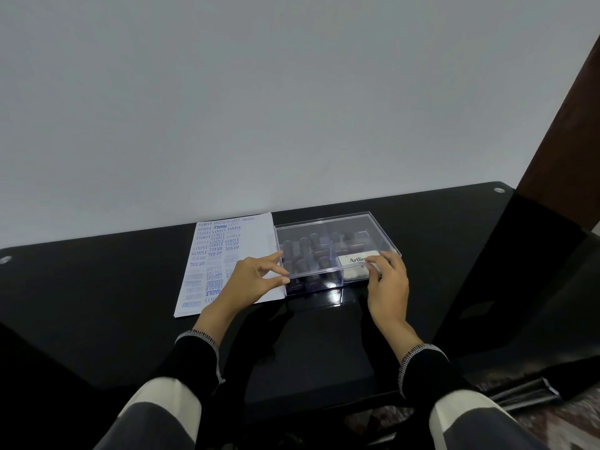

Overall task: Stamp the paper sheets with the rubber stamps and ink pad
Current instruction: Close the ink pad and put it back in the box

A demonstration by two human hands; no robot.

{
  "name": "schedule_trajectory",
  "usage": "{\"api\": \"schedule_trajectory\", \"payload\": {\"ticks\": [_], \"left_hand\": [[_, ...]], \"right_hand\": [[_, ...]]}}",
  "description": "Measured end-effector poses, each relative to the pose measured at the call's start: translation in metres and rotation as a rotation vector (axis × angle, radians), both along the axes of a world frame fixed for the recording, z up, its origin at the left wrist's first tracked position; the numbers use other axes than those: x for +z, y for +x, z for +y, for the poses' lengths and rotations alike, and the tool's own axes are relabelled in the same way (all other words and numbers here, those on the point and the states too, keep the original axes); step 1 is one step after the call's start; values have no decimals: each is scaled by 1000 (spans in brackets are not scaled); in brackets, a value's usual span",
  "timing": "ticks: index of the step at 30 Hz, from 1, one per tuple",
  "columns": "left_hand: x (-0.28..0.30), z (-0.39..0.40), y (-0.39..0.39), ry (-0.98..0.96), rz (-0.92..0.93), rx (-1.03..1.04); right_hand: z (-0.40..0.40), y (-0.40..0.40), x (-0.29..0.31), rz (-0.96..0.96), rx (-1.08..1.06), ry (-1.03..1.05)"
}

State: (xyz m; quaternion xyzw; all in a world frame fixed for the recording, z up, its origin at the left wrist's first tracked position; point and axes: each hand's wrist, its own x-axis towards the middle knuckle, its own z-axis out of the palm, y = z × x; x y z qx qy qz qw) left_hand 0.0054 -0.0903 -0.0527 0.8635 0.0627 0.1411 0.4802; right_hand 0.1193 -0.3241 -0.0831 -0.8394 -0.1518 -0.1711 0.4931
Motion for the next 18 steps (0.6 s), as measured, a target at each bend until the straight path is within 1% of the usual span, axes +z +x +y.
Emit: {"api": "schedule_trajectory", "payload": {"ticks": [2,4,7,9,10,11,13,18], "left_hand": [[0,-2,-3,-32,-7,16],[-5,-2,-6,-16,-36,123],[-25,7,-17,163,-60,454],[-40,19,-26,328,46,631],[-47,23,-29,400,119,678],[-53,26,-32,452,177,700],[-57,29,-33,504,227,702],[-62,29,-29,527,221,734]], "right_hand": [[0,-3,0,20,6,-55],[3,-8,-3,-25,16,-186],[14,-22,-10,-91,71,-312],[23,-29,-15,-90,87,-346],[28,-31,-16,-93,74,-348],[31,-32,-16,-101,51,-345],[39,-26,-14,-101,20,-354],[69,9,-10,-16,74,-331]]}}
